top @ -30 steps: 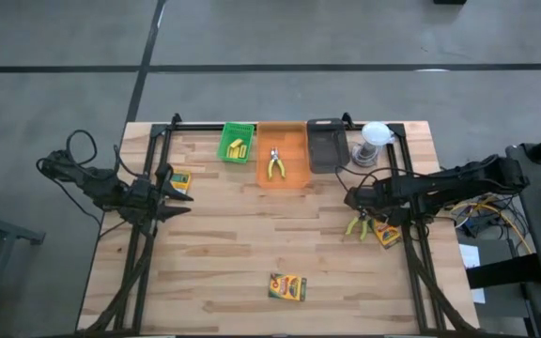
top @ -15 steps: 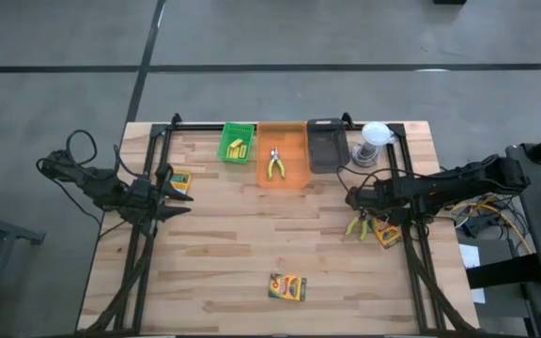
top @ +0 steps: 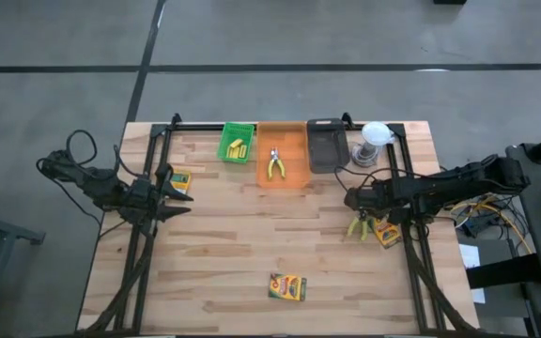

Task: Pick & Place School Supplies
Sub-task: Put the light green hole puncher into the orange bin

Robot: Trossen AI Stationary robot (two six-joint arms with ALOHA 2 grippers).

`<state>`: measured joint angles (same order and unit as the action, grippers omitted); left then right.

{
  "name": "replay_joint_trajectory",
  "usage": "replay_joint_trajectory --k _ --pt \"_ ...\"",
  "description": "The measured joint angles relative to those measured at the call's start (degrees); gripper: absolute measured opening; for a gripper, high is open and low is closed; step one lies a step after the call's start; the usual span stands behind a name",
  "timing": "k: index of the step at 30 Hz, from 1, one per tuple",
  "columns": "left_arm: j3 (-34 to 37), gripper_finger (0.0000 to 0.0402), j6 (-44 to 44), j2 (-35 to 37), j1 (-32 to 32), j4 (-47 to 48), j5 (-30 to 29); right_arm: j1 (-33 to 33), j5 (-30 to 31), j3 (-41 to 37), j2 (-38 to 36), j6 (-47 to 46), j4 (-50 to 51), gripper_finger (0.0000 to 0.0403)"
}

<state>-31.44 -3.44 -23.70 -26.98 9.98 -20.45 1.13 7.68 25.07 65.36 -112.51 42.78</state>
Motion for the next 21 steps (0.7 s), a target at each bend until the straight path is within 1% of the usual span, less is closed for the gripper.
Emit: replay_joint_trajectory --k 5,12,21 --pt "0.00 0.0124 0.02 0.00 0.01 0.00 -0.01 0.02 0.23 0.48 0.02 0.02 -0.69 0.0089" --pt "0.00 0.0124 0.00 0.00 0.02 0.00 0.00 0.02 0.56 1.77 0.04 1.24 -0.30 0.0098" --pt "0.00 0.0124 0.01 -0.01 0.01 0.00 -0.02 0.02 7.45 5.49 -0.04 4.99 0.35 0.0093"
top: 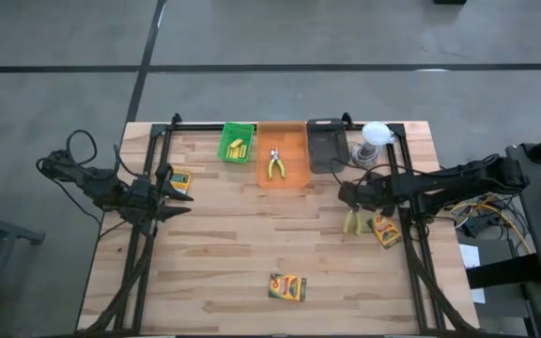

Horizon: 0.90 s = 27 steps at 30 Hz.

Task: Pick & Place School Supplies
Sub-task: Put the light green hole puncher into the orange bin

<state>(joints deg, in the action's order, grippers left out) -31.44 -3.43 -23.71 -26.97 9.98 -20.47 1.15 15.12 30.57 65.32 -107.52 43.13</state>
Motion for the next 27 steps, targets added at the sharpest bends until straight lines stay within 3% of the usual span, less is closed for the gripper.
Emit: replay_joint_trajectory --k 8,17,22,27 --pt "0.00 0.0124 0.01 0.01 -0.01 0.00 0.02 0.00 6.64 4.72 -0.04 3.28 0.53 0.0091" --pt "0.00 0.0124 0.01 0.01 0.01 0.00 0.02 0.61 22.08 13.45 -0.07 16.68 -1.47 0.0091" --pt "0.00 0.0124 -0.01 0.00 -0.01 0.00 0.00 5.56 21.90 16.11 -0.08 27.95 -9.29 0.0091" --pt "0.00 0.0124 -0.01 0.01 0.00 -0.02 0.00 12.74 15.31 16.98 1.48 37.31 -19.44 0.0091"
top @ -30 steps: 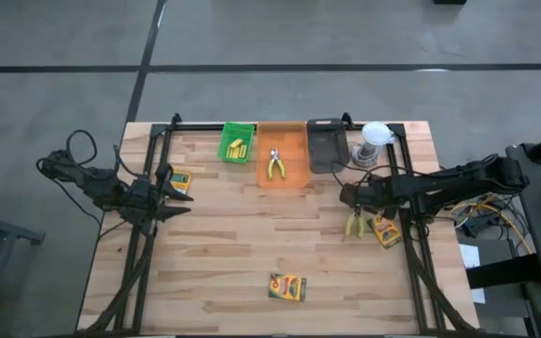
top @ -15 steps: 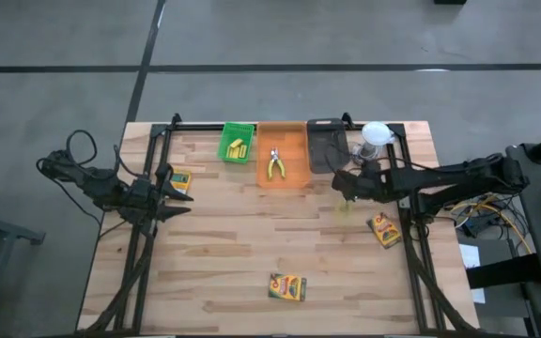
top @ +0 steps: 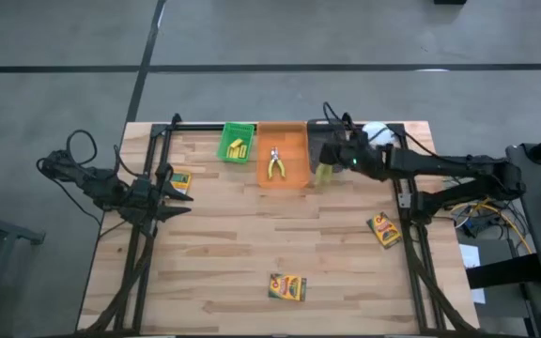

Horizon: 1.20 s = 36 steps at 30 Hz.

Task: Pick & Place School Supplies
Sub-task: Put the light green hole puncher into the orange bin

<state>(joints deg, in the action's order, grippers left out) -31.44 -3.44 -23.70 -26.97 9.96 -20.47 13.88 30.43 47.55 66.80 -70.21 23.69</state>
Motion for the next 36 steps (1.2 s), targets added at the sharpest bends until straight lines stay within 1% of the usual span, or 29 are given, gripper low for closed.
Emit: replay_joint_trajectory --k 3,5,8,11,14,17,23,27,32,36 --pt "0.00 0.0124 0.00 0.00 -0.01 0.00 0.02 3.58 -4.47 0.00 2.82 4.64 -7.54 0.0091" --pt "0.00 0.0124 0.00 0.00 -0.01 0.02 0.02 5.64 -7.77 0.08 5.25 5.88 -11.99 0.0091" --pt "-0.01 0.0124 0.00 0.00 -0.01 0.02 0.02 8.22 -11.81 2.23 9.97 6.31 -13.14 0.0091" --pt "0.00 0.0124 0.01 -0.02 0.00 0.02 0.02 9.71 -12.92 6.83 15.12 8.87 -12.38 0.0091" --pt "-0.01 0.0124 0.01 -0.02 0.00 0.02 0.01 10.74 -13.70 12.83 20.53 11.88 -10.35 0.0091" --pt "-0.02 0.0124 0.02 -0.02 0.01 0.02 0.02 12.03 -16.14 19.47 25.72 13.49 -6.58 0.0091" --pt "0.00 0.0124 0.02 -0.02 0.01 0.04 0.00 14.33 -22.56 31.84 35.99 11.90 4.03 0.0091" --pt "-0.02 0.0124 0.02 -0.02 -0.01 0.04 0.02 15.07 -24.06 38.78 41.70 11.95 10.53 0.0091" --pt "-0.01 0.0124 0.01 -0.02 0.01 0.04 0.02 15.22 -24.09 44.60 47.96 13.23 16.19 0.0091" --pt "-0.01 0.0124 0.01 -0.02 0.01 0.04 0.02 15.59 -25.05 46.28 51.60 13.72 16.67 0.0091"
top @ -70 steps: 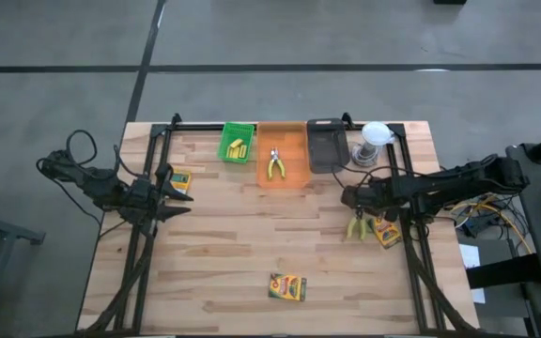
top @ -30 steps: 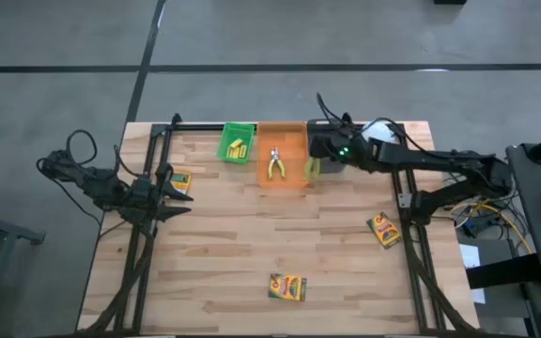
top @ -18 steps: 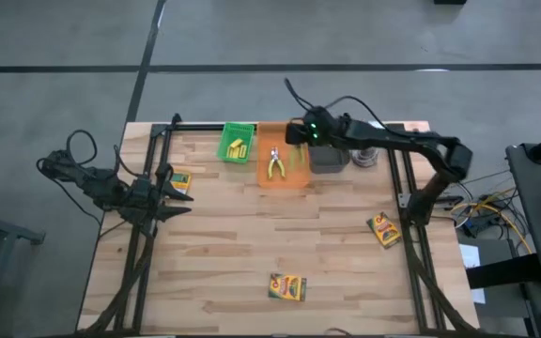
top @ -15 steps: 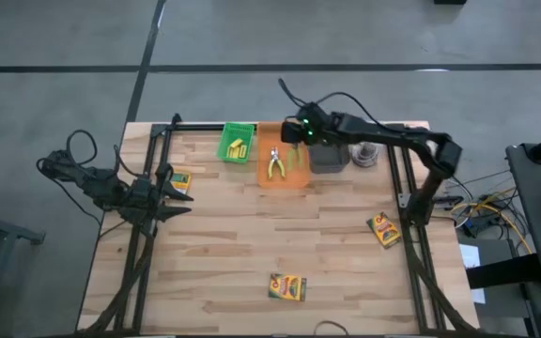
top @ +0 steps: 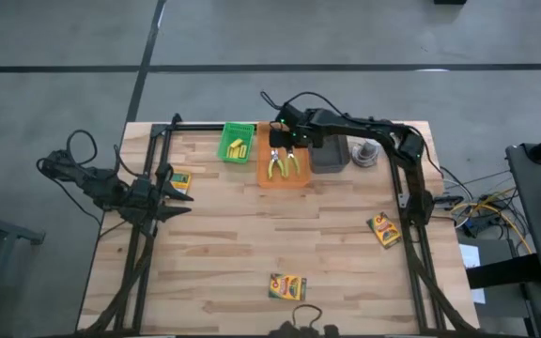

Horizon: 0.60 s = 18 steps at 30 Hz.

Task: Pick & Place School Supplies
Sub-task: Put the light green hole puncher into the orange bin

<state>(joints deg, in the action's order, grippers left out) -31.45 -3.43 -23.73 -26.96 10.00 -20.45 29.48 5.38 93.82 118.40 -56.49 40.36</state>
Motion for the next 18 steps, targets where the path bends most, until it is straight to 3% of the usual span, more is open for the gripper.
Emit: replay_joint_trajectory --k 11,18 --pt "0.00 0.0124 0.00 0.00 0.00 0.04 -0.02 2.53 -5.64 0.54 4.47 -0.52 -0.03 0.0091" --pt "0.01 0.0124 -0.01 0.00 0.00 0.07 0.00 2.55 -5.19 0.54 3.91 0.42 -0.04 0.0102"
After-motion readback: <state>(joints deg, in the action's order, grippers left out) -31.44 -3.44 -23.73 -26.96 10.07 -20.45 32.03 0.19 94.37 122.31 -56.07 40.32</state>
